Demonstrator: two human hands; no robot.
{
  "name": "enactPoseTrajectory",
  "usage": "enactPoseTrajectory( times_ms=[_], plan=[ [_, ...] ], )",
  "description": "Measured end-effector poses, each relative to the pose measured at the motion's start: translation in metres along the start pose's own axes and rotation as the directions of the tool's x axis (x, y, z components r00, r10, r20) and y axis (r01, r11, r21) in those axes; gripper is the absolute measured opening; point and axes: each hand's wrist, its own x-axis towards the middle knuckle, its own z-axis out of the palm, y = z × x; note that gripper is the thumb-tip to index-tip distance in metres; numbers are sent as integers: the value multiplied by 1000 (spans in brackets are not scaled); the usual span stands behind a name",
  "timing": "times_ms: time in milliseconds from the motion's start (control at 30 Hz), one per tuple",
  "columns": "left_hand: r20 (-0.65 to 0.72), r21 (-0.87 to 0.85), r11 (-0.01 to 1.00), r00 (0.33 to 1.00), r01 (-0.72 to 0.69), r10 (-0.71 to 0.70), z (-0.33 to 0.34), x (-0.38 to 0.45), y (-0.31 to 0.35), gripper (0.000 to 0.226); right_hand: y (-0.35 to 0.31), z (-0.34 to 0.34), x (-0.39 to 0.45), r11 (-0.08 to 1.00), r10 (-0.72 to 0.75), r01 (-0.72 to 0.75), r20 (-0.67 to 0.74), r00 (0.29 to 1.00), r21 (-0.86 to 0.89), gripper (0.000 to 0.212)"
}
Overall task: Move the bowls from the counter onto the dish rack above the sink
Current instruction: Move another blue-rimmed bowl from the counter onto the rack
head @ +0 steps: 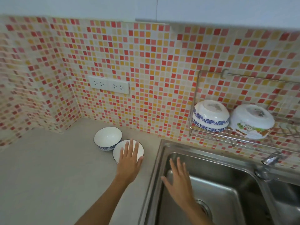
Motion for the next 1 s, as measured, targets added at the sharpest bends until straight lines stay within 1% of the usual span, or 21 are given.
enactPoseTrajectory(
  times_ms=[67,100,133,200,233,300,333,367,433,500,567,667,767,800,867,933,967,1000],
  plan=[
    [30,-73,991,993,115,-113,6,-1,-32,88,-20,14,10,999,20,-23,61,998,45,79],
    [43,-104,979,985,173,-170,6,-2,-44,91,-29,20,16,997,25,-30,73,997,72,77],
    [63,-132,964,973,229,-222,8,-2,-55,87,-39,25,23,994,28,-36,81,996,106,74],
    [120,-148,939,948,310,-294,12,-1,-74,67,-59,34,36,981,38,-55,92,995,186,70],
    [133,-159,933,943,324,-305,16,0,-81,62,-69,39,43,973,44,-64,96,994,222,69],
    [183,-225,908,931,354,-317,20,3,-92,60,-85,49,57,961,66,-93,113,991,259,68],
    [205,-300,875,921,380,-330,22,5,-95,57,-93,52,64,954,90,-120,122,988,273,68],
    [241,-398,819,909,413,-341,21,7,-95,54,-100,57,71,944,115,-145,115,987,297,67],
    [331,-554,677,874,484,-355,22,12,-96,50,-111,63,83,908,193,-225,124,973,353,63],
    [438,-595,558,815,579,-379,24,16,-97,47,-118,71,91,853,272,-323,180,945,411,58],
    [500,-604,478,770,638,-395,29,20,-98,46,-123,77,96,810,322,-388,219,921,441,50],
    [543,-643,374,742,668,-394,31,24,-99,51,-129,81,100,752,389,-453,232,892,480,46],
    [564,-676,277,722,682,-401,30,25,-95,73,-129,85,102,728,407,-468,234,883,500,45],
    [568,-686,255,720,682,-398,27,24,-92,76,-128,85,101,714,416,-479,241,877,510,45],
    [577,-693,236,720,682,-385,25,22,-85,77,-125,80,95,702,431,-487,235,871,519,44],
    [588,-699,217,720,681,-368,19,18,-75,74,-123,66,85,719,442,-481,204,873,501,41],
    [594,-708,188,719,680,-361,15,16,-70,73,-120,60,79,729,436,-467,188,880,500,41],
    [605,-723,131,713,679,-356,9,13,-63,72,-118,52,73,733,425,-451,175,888,509,42]
  ],
)
